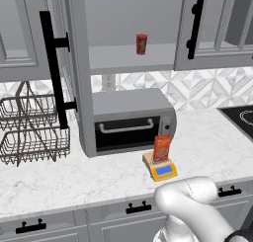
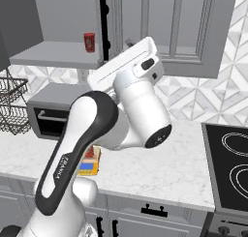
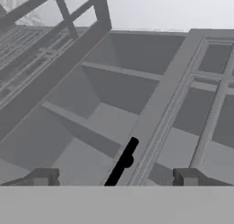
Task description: Pick the boxed food and place it on the digital scale for weighing, and close the cabinet.
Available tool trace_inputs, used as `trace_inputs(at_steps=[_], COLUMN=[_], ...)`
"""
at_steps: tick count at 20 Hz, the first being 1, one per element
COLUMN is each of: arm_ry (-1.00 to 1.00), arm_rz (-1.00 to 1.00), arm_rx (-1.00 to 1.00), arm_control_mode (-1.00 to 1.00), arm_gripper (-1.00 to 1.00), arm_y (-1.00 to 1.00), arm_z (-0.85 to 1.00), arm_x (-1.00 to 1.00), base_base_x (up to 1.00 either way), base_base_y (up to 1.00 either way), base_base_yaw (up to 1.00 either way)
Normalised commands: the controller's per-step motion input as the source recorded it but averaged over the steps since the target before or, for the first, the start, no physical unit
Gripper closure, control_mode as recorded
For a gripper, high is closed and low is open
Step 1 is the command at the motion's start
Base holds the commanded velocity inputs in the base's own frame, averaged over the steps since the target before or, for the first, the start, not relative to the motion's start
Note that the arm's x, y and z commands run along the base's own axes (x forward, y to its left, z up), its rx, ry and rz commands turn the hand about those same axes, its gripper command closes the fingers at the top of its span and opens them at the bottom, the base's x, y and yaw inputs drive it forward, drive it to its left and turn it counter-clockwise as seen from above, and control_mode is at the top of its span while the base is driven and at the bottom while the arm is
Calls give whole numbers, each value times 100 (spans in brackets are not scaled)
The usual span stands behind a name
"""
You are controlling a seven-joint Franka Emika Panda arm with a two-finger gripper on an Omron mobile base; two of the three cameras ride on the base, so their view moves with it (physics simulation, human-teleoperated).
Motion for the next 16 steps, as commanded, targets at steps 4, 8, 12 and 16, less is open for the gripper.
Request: trace_inputs(at_steps=[4, 8, 12, 16], arm_ry=[-26, -31, -21, -20], arm_rz=[-1, 0, -5, -10], arm_rx=[6, 0, 0, 0], arm_control_mode=[-100, -100, -100, -100], arm_gripper=[-100, -100, -100, -100], arm_y=[97, 100, 100, 100], arm_z=[-3, -15, -32, -13], arm_x=[-63, -46, -42, -61], base_base_x=[0, 0, 0, 0], base_base_y=[0, 0, 0, 0], base_base_yaw=[0, 0, 0, 0])
